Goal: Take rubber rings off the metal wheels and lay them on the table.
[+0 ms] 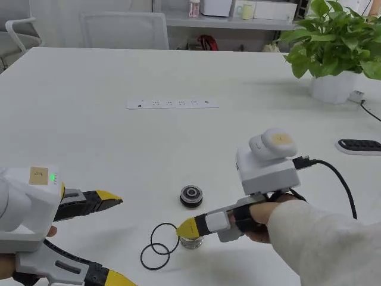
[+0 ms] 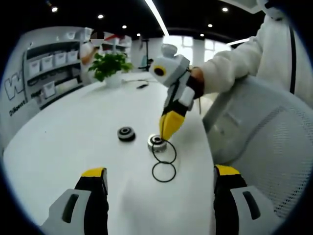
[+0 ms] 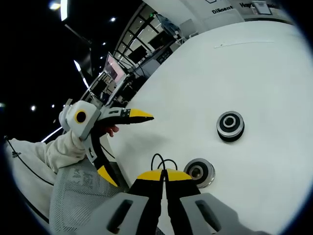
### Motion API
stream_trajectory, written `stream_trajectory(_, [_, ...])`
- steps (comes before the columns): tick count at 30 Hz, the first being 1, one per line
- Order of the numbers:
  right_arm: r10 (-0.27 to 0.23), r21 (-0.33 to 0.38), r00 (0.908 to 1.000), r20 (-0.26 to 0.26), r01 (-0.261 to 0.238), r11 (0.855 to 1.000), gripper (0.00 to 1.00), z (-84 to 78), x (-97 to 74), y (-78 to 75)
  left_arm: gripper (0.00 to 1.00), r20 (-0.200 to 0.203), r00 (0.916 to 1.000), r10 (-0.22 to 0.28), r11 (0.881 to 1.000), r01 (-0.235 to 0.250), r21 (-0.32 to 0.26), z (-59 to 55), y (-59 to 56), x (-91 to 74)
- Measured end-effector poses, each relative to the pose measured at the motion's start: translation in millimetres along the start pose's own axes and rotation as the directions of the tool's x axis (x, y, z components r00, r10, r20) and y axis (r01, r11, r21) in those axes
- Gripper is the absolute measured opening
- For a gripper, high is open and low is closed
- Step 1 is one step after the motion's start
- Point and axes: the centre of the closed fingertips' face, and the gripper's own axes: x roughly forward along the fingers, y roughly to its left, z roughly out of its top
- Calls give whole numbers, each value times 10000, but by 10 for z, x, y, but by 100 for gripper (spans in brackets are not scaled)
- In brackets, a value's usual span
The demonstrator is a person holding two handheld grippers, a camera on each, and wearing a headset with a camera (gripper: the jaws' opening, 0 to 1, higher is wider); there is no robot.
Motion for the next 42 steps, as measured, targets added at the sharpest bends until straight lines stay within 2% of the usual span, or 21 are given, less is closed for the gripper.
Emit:
stream_trajectory(12, [-149,-85,9979,-636,144,9999,0,-149,61,-40,90,-82,9999,-70,10000,70,-16,-22,-13,8])
stream_trajectory(19, [-257,171,9943,-1039,277,9995,0,-243,72,-79,90,-103,9999,-81,10000,80,-37,-29,-17,8])
stream_trajectory(42, [-486,520,9842,-1704,582,9969,0,-411,85,-141,88,-222,9996,-162,9999,162,-22,-51,-35,12])
